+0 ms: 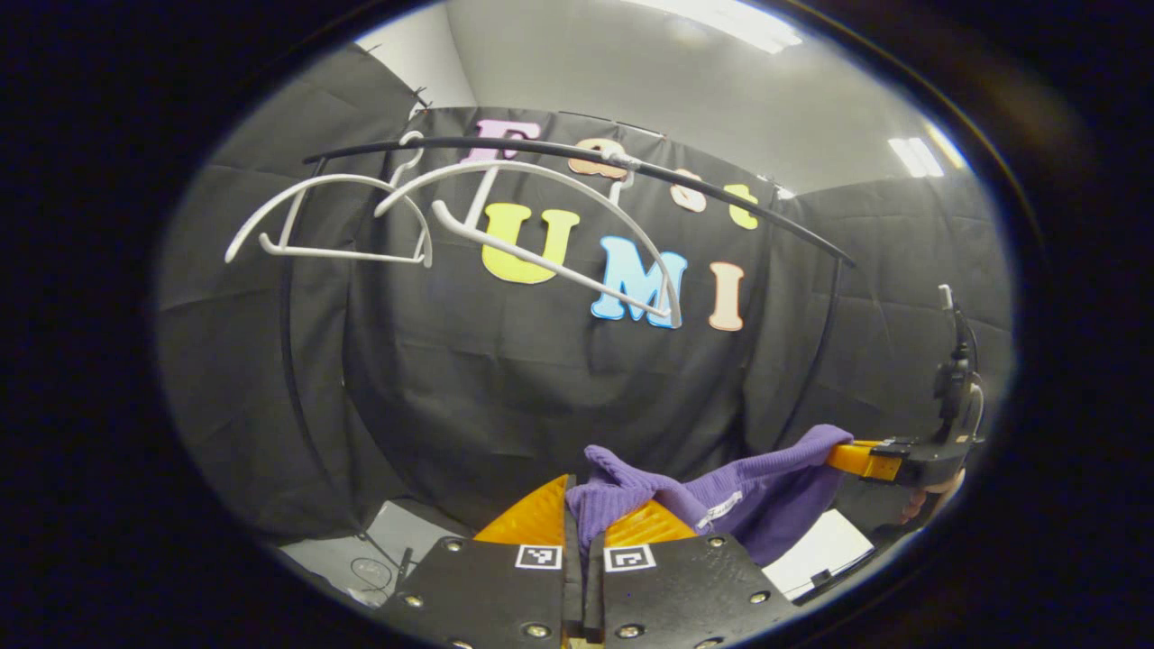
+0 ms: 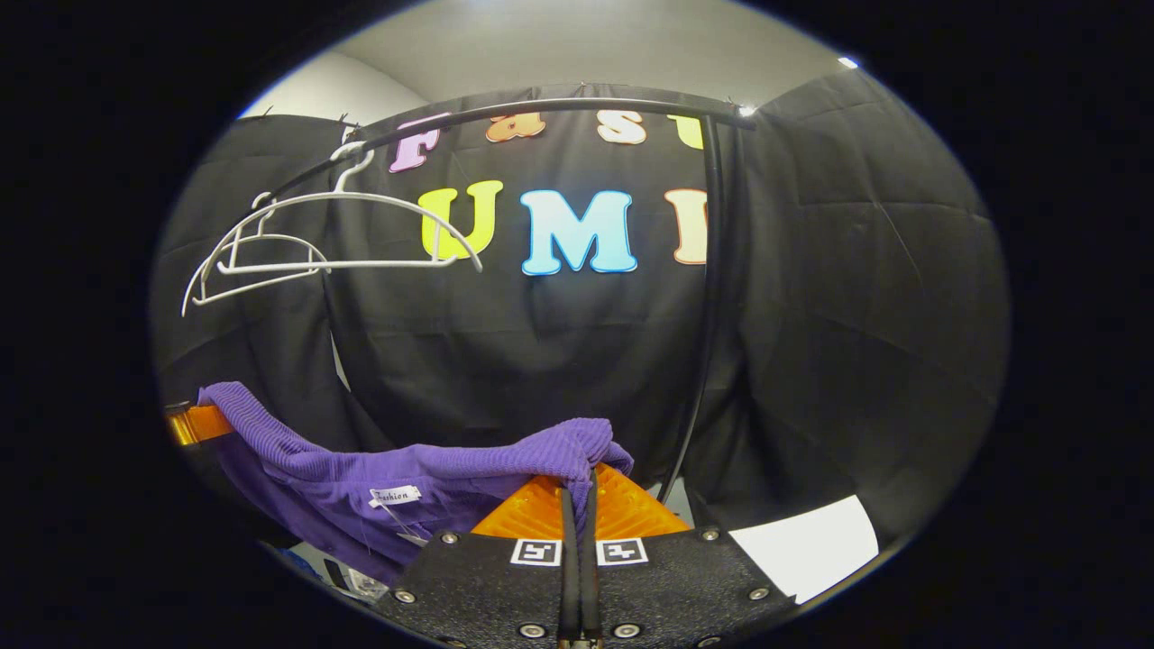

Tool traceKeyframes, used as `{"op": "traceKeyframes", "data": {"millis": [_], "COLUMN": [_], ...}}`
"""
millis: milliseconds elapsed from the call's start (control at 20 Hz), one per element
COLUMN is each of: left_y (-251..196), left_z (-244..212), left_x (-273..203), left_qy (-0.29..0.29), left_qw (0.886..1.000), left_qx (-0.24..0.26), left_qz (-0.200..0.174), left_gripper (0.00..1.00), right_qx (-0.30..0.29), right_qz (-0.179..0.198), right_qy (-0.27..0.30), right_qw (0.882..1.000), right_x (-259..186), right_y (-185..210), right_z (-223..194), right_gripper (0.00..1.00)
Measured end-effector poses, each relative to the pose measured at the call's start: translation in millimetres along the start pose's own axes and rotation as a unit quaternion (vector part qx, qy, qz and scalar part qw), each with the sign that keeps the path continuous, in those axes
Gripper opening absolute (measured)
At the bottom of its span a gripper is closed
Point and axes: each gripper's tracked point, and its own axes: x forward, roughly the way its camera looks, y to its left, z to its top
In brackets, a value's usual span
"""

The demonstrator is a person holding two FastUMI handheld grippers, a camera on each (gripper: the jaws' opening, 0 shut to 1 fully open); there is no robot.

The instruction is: Grasp the clothes on the hanger with both hands and then place them into the laundry hamper below.

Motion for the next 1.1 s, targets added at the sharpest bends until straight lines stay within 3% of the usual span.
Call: {"op": "traceKeyframes", "data": {"millis": [50, 300, 350, 400, 450, 550, 650, 700, 750, 1000, 1050, 1100], "left_y": [2.6, 19.7, 23.3, 26.5, 30.1, 37.2, 42.4, 44.7, 47.4, 58.0, 58.5, 58.1], "left_z": [-5.5, -32.5, -38.2, -45.9, -53.4, -72.6, -96.7, -109.4, -126.2, -195.0, -205.9, -216.6], "left_x": [-9.8, -44.3, -48.0, -52.1, -54.8, -55.7, -53.5, -51.1, -48.8, -49.7, -49.0, -45.3], "left_qy": [0.003, 0.019, 0.023, 0.029, 0.035, 0.048, 0.067, 0.077, 0.093, 0.15, 0.159, 0.17], "left_qw": [1.0, 1.0, 0.999, 0.999, 0.999, 0.999, 0.998, 0.997, 0.995, 0.988, 0.987, 0.985], "left_qx": [0.005, 0.01, 0.009, 0.012, 0.015, 0.019, 0.019, 0.02, 0.02, 0.016, 0.015, 0.018], "left_qz": [-0.008, -0.022, -0.022, -0.019, -0.017, -0.012, -0.01, -0.011, -0.01, -0.009, -0.01, -0.012], "left_gripper": [0.0, 0.02, 0.07, 0.02, 0.07, 0.02, 0.07, 0.02, 0.07, 0.02, 0.07, 0.02], "right_qx": [0.0, 0.019, 0.02, 0.023, 0.028, 0.035, 0.037, 0.044, 0.055, 0.058, 0.06, 0.065], "right_qz": [-0.004, 0.005, 0.007, 0.012, 0.018, 0.028, 0.03, 0.03, 0.03, 0.016, 0.013, 0.01], "right_qy": [0.001, 0.023, 0.028, 0.038, 0.051, 0.079, 0.106, 0.123, 0.14, 0.187, 0.196, 0.211], "right_qw": [1.0, 1.0, 0.999, 0.999, 0.998, 0.996, 0.993, 0.991, 0.988, 0.981, 0.979, 0.975], "right_x": [-9.8, -43.4, -45.6, -47.8, -48.8, -50.6, -49.1, -47.2, -45.1, -39.4, -37.0, -37.4], "right_y": [6.9, 47.3, 52.6, 58.9, 65.9, 75.0, 79.5, 80.4, 84.9, 84.7, 80.7, 80.0], "right_z": [-4.9, -31.9, -41.2, -50.1, -61.3, -84.8, -105.7, -117.7, -130.0, -179.4, -192.6, -203.1], "right_gripper": [0.0, 0.0, 0.0, 0.0, 0.0, 0.0, 0.0, 0.0, 0.0, 0.01, 0.01, 0.01]}}
